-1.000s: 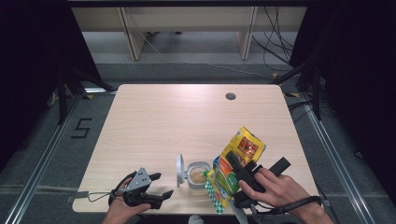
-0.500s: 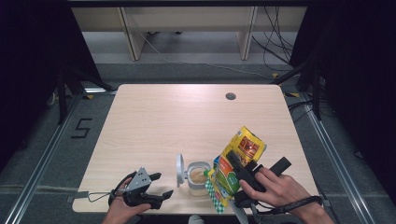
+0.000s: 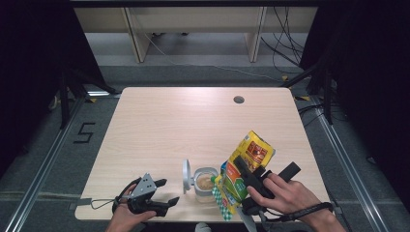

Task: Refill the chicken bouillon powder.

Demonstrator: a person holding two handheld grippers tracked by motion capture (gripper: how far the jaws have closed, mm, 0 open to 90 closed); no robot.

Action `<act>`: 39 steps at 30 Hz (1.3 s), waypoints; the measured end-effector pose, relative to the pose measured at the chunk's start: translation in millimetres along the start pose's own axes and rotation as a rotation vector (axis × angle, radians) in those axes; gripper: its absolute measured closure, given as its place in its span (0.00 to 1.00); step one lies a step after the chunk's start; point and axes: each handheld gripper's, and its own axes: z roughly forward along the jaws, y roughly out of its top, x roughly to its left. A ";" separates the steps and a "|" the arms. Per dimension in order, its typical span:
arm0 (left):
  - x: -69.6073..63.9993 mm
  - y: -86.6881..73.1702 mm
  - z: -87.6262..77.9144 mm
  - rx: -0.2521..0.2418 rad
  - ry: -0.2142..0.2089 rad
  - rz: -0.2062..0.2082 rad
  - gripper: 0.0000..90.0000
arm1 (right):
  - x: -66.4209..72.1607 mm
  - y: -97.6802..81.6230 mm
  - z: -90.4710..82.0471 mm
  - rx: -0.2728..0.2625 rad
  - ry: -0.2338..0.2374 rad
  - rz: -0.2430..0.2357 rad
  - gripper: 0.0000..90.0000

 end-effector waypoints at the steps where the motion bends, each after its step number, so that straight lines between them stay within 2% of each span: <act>1: -0.1 0.0 0.1 0.001 -0.002 -0.002 0.25 | -0.9 0.0 0.5 -0.007 -0.001 -0.012 0.66; 4: -0.3 0.0 0.2 0.001 -0.002 -0.002 0.25 | -1.6 -0.2 0.3 -0.010 -0.004 -0.018 0.66; 5: -0.2 0.0 0.2 0.001 -0.002 -0.002 0.25 | -0.1 -0.3 -0.7 0.005 0.006 0.011 0.66; 10: -0.1 0.0 0.3 0.003 -0.002 -0.001 0.25 | -0.7 -1.2 -0.7 0.003 0.003 0.005 0.66; 12: 0.9 0.4 0.1 0.002 0.004 0.025 0.25 | -0.7 -1.4 -0.5 0.002 0.004 0.002 0.66; 25: 1.2 0.6 0.0 0.003 0.000 0.024 0.25 | 0.1 -1.4 -1.0 0.008 -0.008 0.005 0.66; 27: 0.2 0.2 -0.3 0.003 0.002 0.006 0.25 | -1.0 -1.7 -0.5 0.000 0.002 -0.001 0.66; 28: 0.7 0.8 -0.8 -0.006 0.000 0.024 0.25 | -0.4 -2.0 -0.9 0.007 0.004 0.006 0.66; 30: 1.2 0.9 -1.1 -0.003 0.000 0.024 0.25 | -0.1 -2.7 -0.9 0.011 0.002 0.007 0.66; 37: 1.1 0.8 -0.5 -0.003 0.002 0.023 0.25 | -0.8 -3.1 -0.9 0.004 0.001 -0.002 0.66; 38: 1.5 0.7 -0.8 0.002 0.005 0.027 0.25 | -3.6 -2.8 0.6 -0.016 -0.007 -0.038 0.66; 39: 1.0 0.6 -0.6 -0.003 0.001 0.021 0.25 | -1.7 -2.8 -0.5 0.003 0.002 -0.009 0.66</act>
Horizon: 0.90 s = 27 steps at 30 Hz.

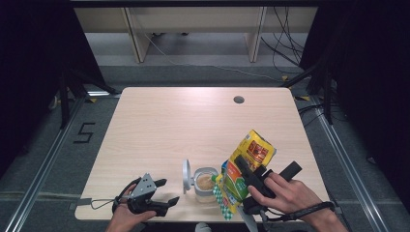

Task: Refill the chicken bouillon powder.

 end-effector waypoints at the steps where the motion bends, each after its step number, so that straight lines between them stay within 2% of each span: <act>1: 0.1 0.0 -0.1 0.000 0.000 0.001 0.25 | -0.5 0.1 0.4 -0.008 -0.002 -0.003 0.66; 4: 0.1 0.2 -0.2 -0.001 0.000 0.001 0.25 | -3.0 0.5 0.2 -0.016 -0.011 -0.030 0.66; 5: 0.2 0.2 -0.1 0.000 0.000 0.002 0.25 | -1.4 0.6 -1.0 -0.003 -0.005 -0.007 0.66; 9: 0.6 0.2 -0.3 0.005 0.003 0.005 0.25 | -0.4 -0.1 -0.9 0.001 0.000 0.005 0.66; 27: 0.6 0.2 0.0 0.007 0.003 0.006 0.25 | 0.5 -0.2 -1.5 -0.001 -0.003 0.004 0.68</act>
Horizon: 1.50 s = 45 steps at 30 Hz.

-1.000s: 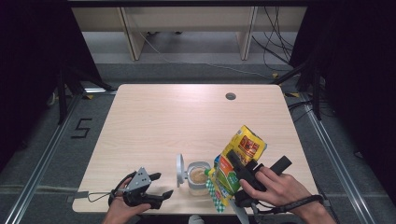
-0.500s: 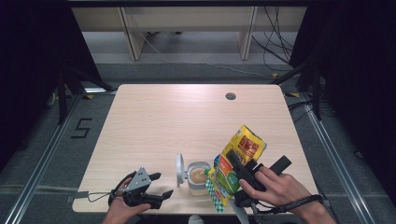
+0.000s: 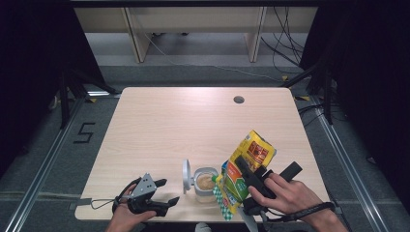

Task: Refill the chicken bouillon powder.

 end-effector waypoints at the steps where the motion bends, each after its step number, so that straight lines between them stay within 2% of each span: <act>1: 0.0 0.0 0.1 0.000 0.000 0.000 0.25 | -0.8 -0.2 0.0 0.003 0.000 -0.014 0.68; 2: 0.0 0.0 0.0 0.000 0.000 0.000 0.25 | -2.0 0.2 0.9 -0.014 -0.001 -0.021 0.68; 3: 0.0 0.0 0.0 0.001 0.000 0.001 0.25 | -0.7 0.3 -0.2 0.000 0.002 -0.001 0.68; 4: 0.0 0.0 -0.1 -0.001 0.000 0.001 0.25 | -0.4 0.2 -0.2 -0.001 -0.001 0.000 0.68; 6: 0.1 0.1 0.0 0.000 0.000 0.002 0.25 | -1.7 -0.3 -0.2 0.001 -0.003 -0.023 0.68; 7: 0.0 0.0 0.0 0.000 0.000 0.002 0.25 | -0.7 0.1 -0.3 -0.001 -0.004 -0.001 0.68; 13: -0.1 0.0 0.1 0.001 0.000 0.001 0.25 | -0.8 -0.4 -0.5 0.000 0.000 0.001 0.68; 15: -0.4 -0.1 0.3 -0.002 -0.003 -0.004 0.25 | -1.5 -0.5 -0.2 -0.005 0.000 -0.006 0.68; 16: -1.9 -0.6 0.7 -0.003 -0.004 -0.031 0.25 | -1.3 -0.5 -0.4 -0.004 -0.001 -0.005 0.68; 18: -1.9 -0.6 0.7 -0.003 -0.004 -0.030 0.25 | 0.6 -0.4 -0.2 -0.006 -0.006 0.028 0.68; 22: -1.0 -0.4 0.5 -0.002 -0.003 -0.018 0.25 | 0.4 -0.6 -0.2 -0.005 -0.006 0.024 0.68; 23: -1.8 -0.7 0.8 -0.003 -0.004 -0.032 0.25 | 0.4 -0.7 -0.2 -0.006 -0.005 0.024 0.68; 27: -1.8 -0.6 0.8 -0.002 -0.005 -0.031 0.25 | -2.3 -1.0 -0.4 -0.011 -0.002 -0.011 0.68; 28: -1.8 -0.6 0.8 -0.002 -0.005 -0.030 0.25 | -0.4 -1.0 -0.3 -0.012 -0.010 0.016 0.68; 31: -1.8 -0.6 0.9 -0.001 -0.006 -0.030 0.25 | -0.7 -1.6 -1.7 0.001 -0.013 0.005 0.68; 33: -0.4 -0.1 0.5 -0.001 -0.004 -0.002 0.25 | -1.1 -1.7 -1.7 -0.003 -0.004 0.008 0.68; 36: -0.4 -0.1 0.6 0.000 -0.003 -0.003 0.25 | -1.3 -1.3 -2.5 -0.005 -0.008 0.005 0.68; 37: -0.4 -0.1 0.6 0.000 -0.004 -0.004 0.25 | -0.7 -0.5 -1.8 -0.017 -0.016 0.018 0.68; 38: -0.4 -0.1 0.6 0.000 -0.004 -0.003 0.25 | -1.6 -0.3 -1.4 -0.025 -0.023 0.009 0.68; 41: -0.4 -0.1 0.6 -0.001 -0.004 -0.003 0.25 | -0.6 -0.2 -3.3 -0.013 -0.011 0.027 0.68; 43: -0.3 -0.2 0.6 0.000 -0.004 -0.004 0.25 | -2.2 0.6 -3.1 -0.026 -0.020 0.012 0.68; 45: -0.3 -0.1 0.5 0.001 -0.004 -0.002 0.25 | -4.3 0.4 -4.9 -0.011 -0.004 -0.033 0.68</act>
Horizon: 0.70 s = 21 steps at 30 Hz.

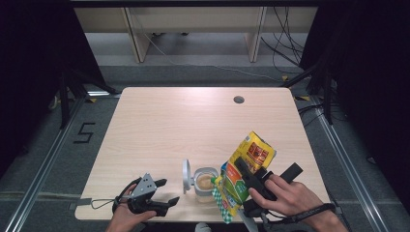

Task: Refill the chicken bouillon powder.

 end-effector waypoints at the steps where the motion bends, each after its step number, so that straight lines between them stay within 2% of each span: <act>1: -0.1 0.0 0.0 0.000 0.000 -0.001 0.25 | 2.2 1.4 -0.8 -0.001 -0.007 0.039 0.68; 2: -1.8 -0.5 0.4 -0.002 -0.002 -0.029 0.25 | 1.1 1.7 -0.3 -0.011 -0.002 0.028 0.68; 10: -1.5 -0.5 0.3 0.000 -0.001 -0.026 0.25 | 1.4 3.5 -1.2 -0.010 -0.010 0.042 0.68; 11: -0.1 0.0 0.0 0.001 0.000 0.000 0.25 | 0.4 3.7 -1.0 -0.017 -0.017 0.031 0.68; 13: -0.1 0.0 0.0 0.001 0.001 0.001 0.25 | 0.3 4.4 -2.5 -0.015 -0.014 0.038 0.68; 14: -1.7 -0.5 0.4 0.000 -0.001 -0.026 0.25 | -0.3 4.9 -2.4 -0.020 -0.012 0.036 0.68; 17: -1.7 -0.4 0.3 -0.002 -0.001 -0.025 0.25 | -2.5 5.4 -3.0 -0.021 -0.020 0.005 0.69; 18: -1.6 -0.4 0.3 -0.001 -0.001 -0.025 0.25 | -1.4 6.0 -3.0 -0.023 -0.019 0.027 0.69; 19: -1.6 -0.5 0.2 -0.001 -0.001 -0.025 0.25 | -1.5 5.8 -2.8 -0.021 -0.020 0.026 0.69; 21: -1.5 -0.4 0.1 -0.002 -0.001 -0.026 0.25 | -2.7 5.2 -2.6 -0.018 -0.015 -0.004 0.69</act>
